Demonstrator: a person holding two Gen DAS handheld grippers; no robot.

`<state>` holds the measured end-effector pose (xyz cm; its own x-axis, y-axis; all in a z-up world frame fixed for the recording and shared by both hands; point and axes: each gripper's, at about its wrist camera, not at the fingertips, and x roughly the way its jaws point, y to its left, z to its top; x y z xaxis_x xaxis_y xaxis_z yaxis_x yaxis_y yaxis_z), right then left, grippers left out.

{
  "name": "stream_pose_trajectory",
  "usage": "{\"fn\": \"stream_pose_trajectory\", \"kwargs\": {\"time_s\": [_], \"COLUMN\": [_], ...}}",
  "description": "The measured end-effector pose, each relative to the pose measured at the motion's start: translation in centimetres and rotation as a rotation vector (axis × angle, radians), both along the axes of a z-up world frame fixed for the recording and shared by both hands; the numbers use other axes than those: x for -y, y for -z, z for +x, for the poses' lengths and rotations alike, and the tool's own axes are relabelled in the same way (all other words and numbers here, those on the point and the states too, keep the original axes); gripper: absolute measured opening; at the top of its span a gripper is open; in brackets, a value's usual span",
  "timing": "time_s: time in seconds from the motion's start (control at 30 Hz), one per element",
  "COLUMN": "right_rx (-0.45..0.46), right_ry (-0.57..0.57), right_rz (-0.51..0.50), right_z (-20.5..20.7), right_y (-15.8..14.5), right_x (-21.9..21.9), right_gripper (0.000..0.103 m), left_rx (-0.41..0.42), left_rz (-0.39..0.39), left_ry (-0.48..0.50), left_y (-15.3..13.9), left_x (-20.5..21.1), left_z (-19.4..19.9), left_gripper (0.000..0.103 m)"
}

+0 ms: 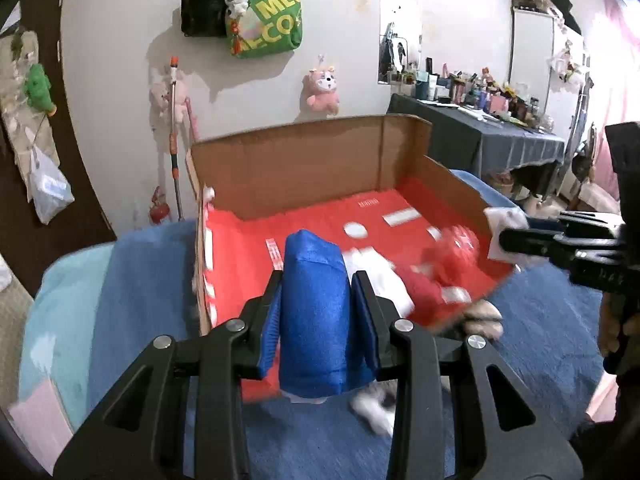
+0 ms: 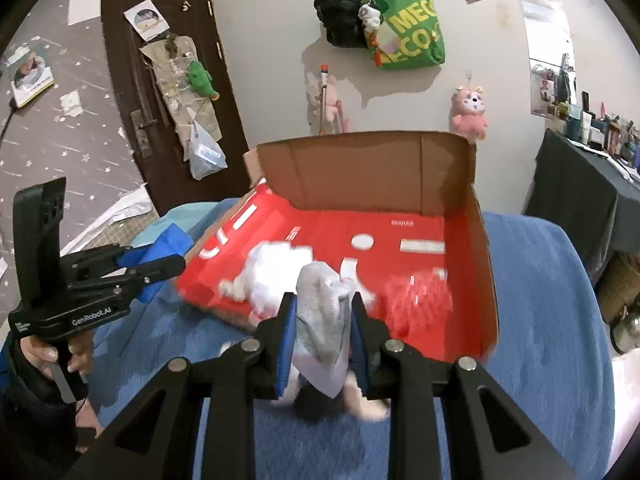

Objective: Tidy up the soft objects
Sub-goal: 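Carry the blue cloth and clear bag into the box and open both tools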

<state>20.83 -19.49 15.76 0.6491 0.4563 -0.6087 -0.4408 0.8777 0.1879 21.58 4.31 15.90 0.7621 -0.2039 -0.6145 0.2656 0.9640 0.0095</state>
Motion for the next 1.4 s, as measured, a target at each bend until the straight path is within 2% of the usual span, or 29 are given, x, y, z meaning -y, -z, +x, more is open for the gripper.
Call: {"fn": "stream_pose_trajectory", "kwargs": {"time_s": [0.23, 0.53, 0.97, 1.17, 1.4], "right_rx": [-0.12, -0.285, -0.402, -0.418, -0.422], "right_ry": [-0.004, -0.017, 0.018, 0.018, 0.017], "right_rz": [-0.077, -0.189, -0.259, -0.265, -0.272], "right_z": [8.2, 13.4, 15.6, 15.7, 16.0], "right_y": [2.0, 5.9, 8.5, 8.7, 8.6], "right_x": [-2.3, -4.8, -4.9, -4.3, -4.2], "right_gripper": [0.027, 0.027, 0.027, 0.027, 0.028], "left_rx": [-0.088, -0.307, -0.404, -0.428, -0.437], "left_rz": [0.031, 0.074, 0.145, 0.137, 0.088], "left_ry": [0.009, -0.018, -0.063, -0.065, -0.069], "left_y": [-0.1, 5.7, 9.4, 10.4, 10.7], "left_x": [0.4, 1.4, 2.3, 2.0, 1.7], "left_z": [8.0, 15.2, 17.8, 17.8, 17.7], "left_gripper": [0.032, 0.032, 0.032, 0.032, 0.033]}}
